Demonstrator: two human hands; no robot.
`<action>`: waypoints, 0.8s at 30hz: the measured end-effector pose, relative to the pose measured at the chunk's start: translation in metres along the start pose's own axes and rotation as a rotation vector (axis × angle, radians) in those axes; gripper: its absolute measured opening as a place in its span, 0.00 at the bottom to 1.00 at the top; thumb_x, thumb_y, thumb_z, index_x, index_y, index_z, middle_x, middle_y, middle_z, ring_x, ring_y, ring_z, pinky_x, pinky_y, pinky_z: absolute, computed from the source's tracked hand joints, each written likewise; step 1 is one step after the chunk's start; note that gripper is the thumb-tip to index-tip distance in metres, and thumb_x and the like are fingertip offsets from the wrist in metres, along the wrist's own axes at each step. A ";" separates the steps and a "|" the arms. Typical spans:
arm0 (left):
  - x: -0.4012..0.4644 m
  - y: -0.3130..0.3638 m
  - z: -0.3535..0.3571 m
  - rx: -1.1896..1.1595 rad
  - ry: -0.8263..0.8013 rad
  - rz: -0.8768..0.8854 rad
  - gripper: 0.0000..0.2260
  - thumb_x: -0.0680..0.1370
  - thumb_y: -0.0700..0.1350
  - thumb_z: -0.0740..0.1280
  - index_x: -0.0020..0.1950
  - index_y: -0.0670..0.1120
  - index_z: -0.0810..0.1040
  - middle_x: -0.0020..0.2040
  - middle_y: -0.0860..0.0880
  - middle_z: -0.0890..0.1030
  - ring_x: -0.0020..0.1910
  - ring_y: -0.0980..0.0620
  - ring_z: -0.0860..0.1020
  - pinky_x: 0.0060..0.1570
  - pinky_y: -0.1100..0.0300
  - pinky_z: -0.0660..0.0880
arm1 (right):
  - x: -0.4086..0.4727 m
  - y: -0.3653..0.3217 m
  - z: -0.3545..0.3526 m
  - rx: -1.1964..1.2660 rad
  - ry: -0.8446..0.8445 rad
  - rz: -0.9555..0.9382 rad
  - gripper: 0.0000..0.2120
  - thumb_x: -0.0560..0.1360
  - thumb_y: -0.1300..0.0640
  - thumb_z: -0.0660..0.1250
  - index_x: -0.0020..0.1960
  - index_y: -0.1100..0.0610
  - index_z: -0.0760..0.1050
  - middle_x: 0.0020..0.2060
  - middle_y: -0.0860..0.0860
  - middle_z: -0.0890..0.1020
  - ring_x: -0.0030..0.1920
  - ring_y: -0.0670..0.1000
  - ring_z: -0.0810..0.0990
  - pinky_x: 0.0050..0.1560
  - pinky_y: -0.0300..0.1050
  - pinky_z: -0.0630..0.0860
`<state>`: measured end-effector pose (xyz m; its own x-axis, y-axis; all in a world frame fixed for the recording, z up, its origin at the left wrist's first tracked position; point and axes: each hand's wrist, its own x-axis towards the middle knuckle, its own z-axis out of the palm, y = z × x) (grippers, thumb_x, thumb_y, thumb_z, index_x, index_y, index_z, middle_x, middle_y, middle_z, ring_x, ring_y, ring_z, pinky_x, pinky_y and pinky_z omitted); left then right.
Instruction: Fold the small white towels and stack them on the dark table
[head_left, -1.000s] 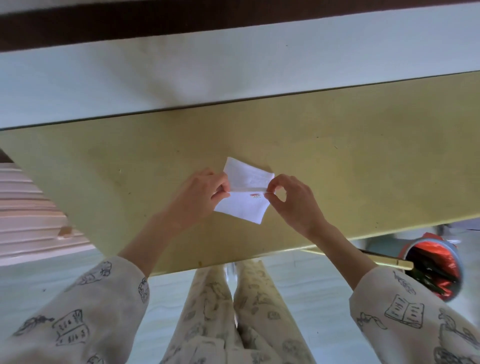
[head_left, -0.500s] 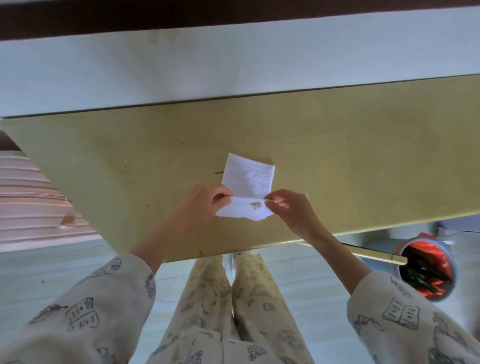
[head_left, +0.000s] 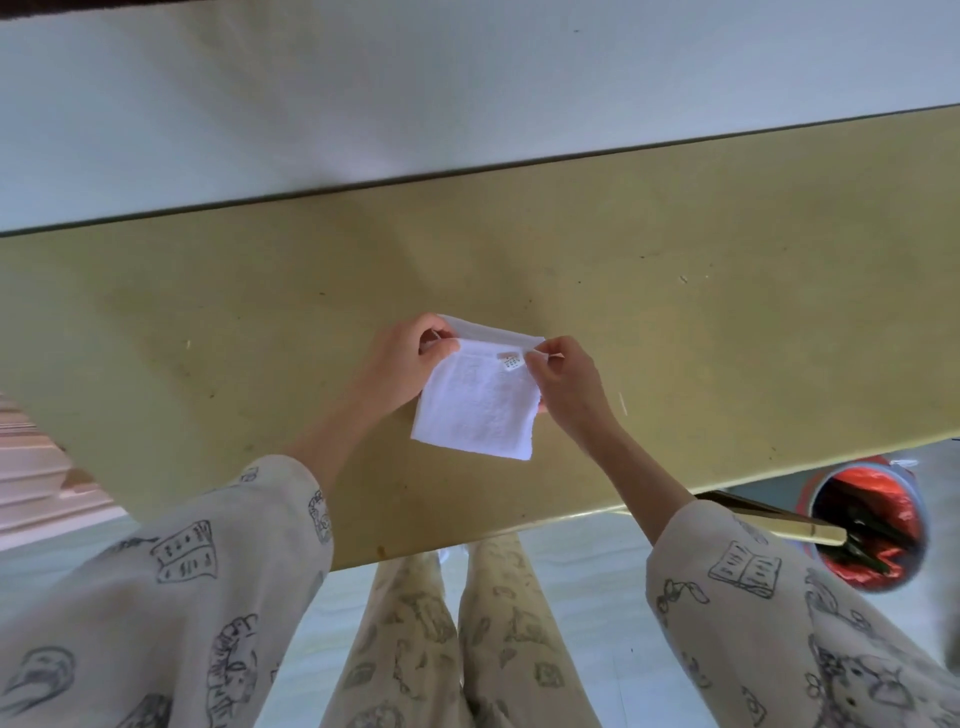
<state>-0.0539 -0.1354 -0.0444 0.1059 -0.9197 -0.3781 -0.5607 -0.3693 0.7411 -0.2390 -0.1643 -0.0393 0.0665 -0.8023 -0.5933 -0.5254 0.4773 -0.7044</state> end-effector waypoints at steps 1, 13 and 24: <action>0.002 -0.001 0.002 0.002 0.017 0.000 0.06 0.76 0.43 0.66 0.50 0.43 0.78 0.45 0.48 0.80 0.43 0.51 0.76 0.44 0.63 0.71 | 0.002 0.002 0.001 -0.005 0.017 -0.002 0.03 0.77 0.58 0.61 0.45 0.55 0.70 0.33 0.48 0.73 0.35 0.50 0.72 0.41 0.49 0.76; 0.017 0.002 0.016 0.273 0.116 0.126 0.08 0.80 0.42 0.59 0.50 0.38 0.73 0.42 0.42 0.77 0.38 0.45 0.73 0.38 0.54 0.68 | 0.012 0.001 0.010 -0.066 0.112 -0.003 0.05 0.78 0.56 0.58 0.47 0.57 0.66 0.34 0.51 0.75 0.33 0.58 0.75 0.35 0.50 0.75; 0.017 0.004 0.016 0.370 0.174 0.100 0.09 0.80 0.47 0.58 0.47 0.42 0.70 0.36 0.46 0.75 0.34 0.45 0.72 0.33 0.54 0.66 | 0.012 -0.003 0.011 -0.098 0.121 0.007 0.06 0.79 0.56 0.56 0.51 0.59 0.67 0.34 0.48 0.72 0.37 0.53 0.72 0.38 0.48 0.72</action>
<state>-0.0679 -0.1506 -0.0572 0.1551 -0.9691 -0.1917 -0.8290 -0.2332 0.5083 -0.2274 -0.1718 -0.0487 -0.0374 -0.8392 -0.5425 -0.6059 0.4508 -0.6555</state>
